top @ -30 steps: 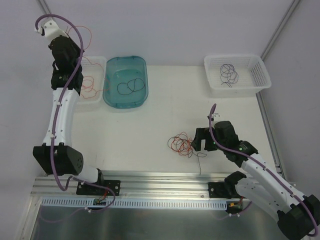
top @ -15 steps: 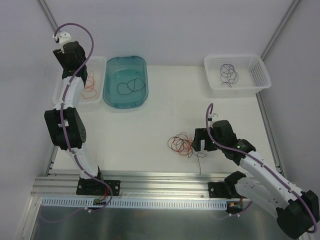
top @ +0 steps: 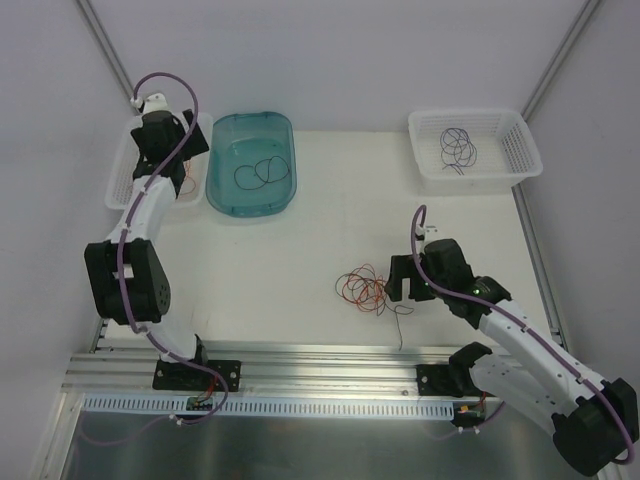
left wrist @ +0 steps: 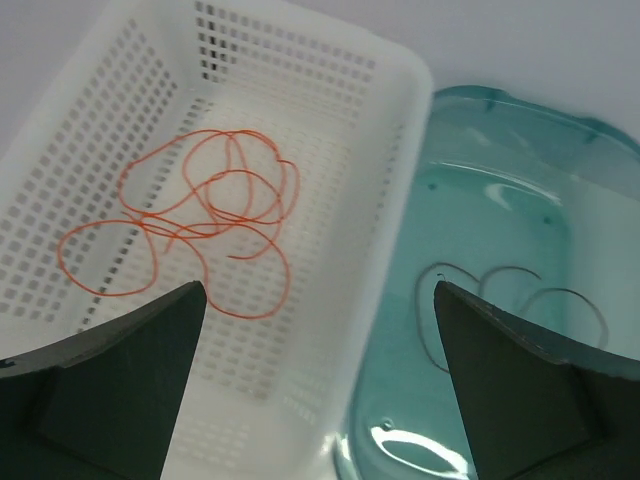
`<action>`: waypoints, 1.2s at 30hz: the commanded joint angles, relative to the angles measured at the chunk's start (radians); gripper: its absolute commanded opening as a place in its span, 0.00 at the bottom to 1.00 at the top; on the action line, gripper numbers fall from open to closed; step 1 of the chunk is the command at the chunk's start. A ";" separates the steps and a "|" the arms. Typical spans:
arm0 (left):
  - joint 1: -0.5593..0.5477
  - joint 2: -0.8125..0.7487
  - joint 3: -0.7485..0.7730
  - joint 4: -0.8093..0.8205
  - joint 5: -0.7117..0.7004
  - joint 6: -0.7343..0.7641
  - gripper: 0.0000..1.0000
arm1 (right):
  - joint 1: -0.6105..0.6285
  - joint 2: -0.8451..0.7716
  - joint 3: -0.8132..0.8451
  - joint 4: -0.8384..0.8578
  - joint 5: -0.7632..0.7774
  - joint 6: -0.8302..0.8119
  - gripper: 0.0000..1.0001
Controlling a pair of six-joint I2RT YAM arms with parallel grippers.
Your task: Untangle the cables
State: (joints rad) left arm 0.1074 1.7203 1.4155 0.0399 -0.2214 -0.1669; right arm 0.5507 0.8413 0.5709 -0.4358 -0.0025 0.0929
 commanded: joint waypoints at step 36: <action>-0.919 -0.783 -1.017 -0.089 0.168 -0.536 0.99 | 0.247 0.311 0.116 0.180 0.263 0.234 0.54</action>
State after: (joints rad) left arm -0.7956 0.9329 0.3882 -0.0700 0.0048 -0.6449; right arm 0.7910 1.1175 0.6384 -0.3325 0.2153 0.2989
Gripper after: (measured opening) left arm 0.992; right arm 0.576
